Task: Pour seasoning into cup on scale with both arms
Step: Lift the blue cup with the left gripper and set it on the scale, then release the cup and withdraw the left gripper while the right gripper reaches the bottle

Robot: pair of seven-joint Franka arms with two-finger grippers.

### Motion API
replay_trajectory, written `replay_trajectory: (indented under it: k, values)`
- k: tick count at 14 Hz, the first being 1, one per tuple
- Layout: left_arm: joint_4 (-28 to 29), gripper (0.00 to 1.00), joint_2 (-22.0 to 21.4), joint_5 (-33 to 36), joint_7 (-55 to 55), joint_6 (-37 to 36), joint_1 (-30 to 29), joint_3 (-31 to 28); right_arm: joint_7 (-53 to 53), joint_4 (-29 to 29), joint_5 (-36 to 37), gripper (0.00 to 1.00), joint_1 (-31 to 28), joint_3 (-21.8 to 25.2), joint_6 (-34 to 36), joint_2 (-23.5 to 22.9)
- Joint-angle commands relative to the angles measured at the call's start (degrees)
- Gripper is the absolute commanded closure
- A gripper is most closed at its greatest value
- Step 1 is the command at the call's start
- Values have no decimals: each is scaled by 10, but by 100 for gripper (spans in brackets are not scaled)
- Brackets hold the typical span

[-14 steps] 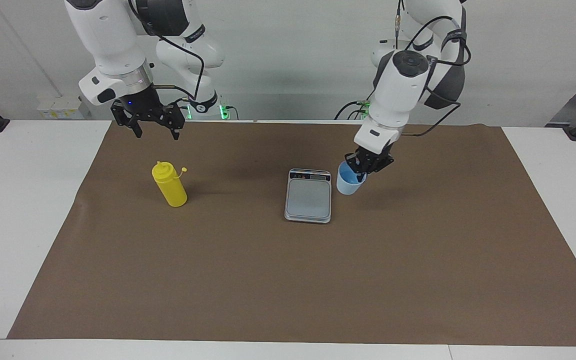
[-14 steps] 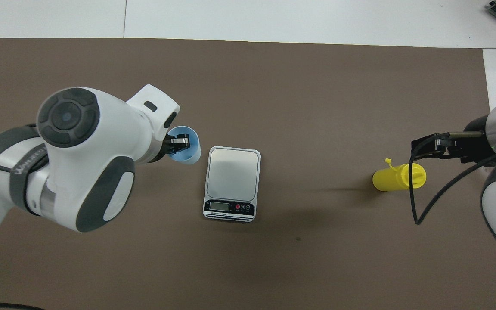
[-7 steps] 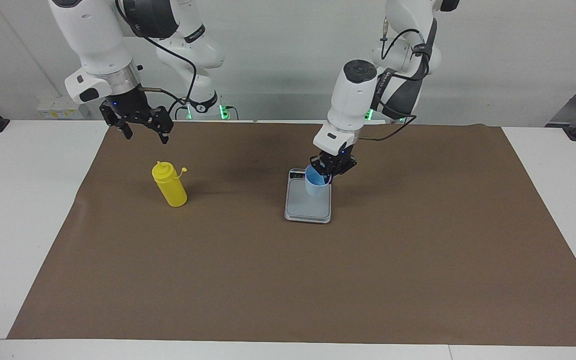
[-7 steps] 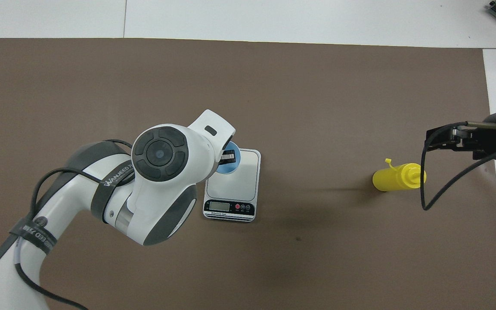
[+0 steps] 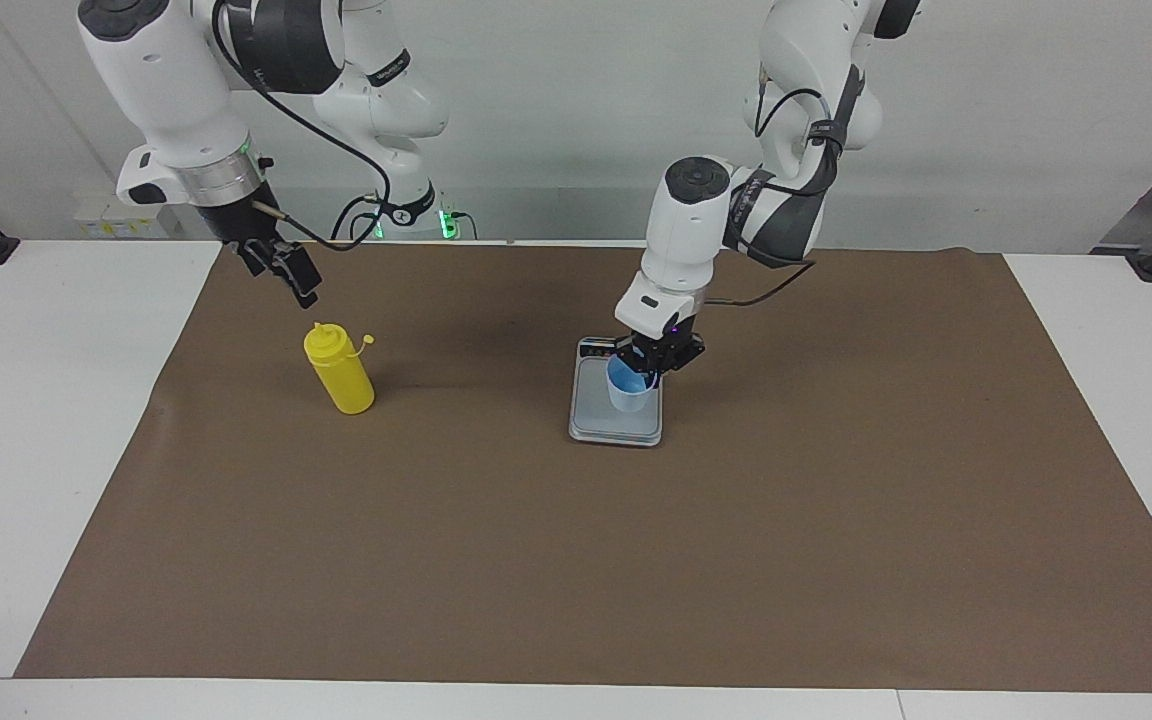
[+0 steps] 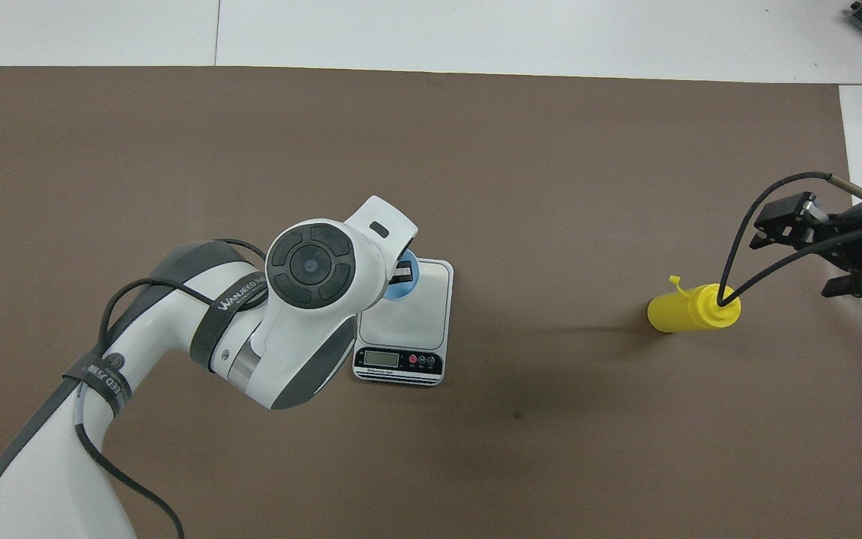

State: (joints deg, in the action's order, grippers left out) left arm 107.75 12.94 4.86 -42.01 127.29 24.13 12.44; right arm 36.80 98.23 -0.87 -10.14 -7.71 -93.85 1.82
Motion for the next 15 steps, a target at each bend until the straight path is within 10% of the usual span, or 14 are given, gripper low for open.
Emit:
replay_trajectory:
  k: [1,4,6,7,15]
  values:
    - [9,100,7,18,-14,19,8,-8,53,5,-42,0,-47,-3,11,-17]
    - [10,89,12,18,-24,28,10,-8,124,5,-76,0,-76,-3,18,-50]
    - [11,11,13,18,-26,34,9,-8,144,4,-100,0,-93,-3,23,-77]
    - [10,0,13,18,-29,32,9,-8,144,4,-113,0,-105,-3,23,-90]
    - [-23,0,-76,17,88,-113,-94,-15,142,61,-172,0,-124,-3,-16,-140]
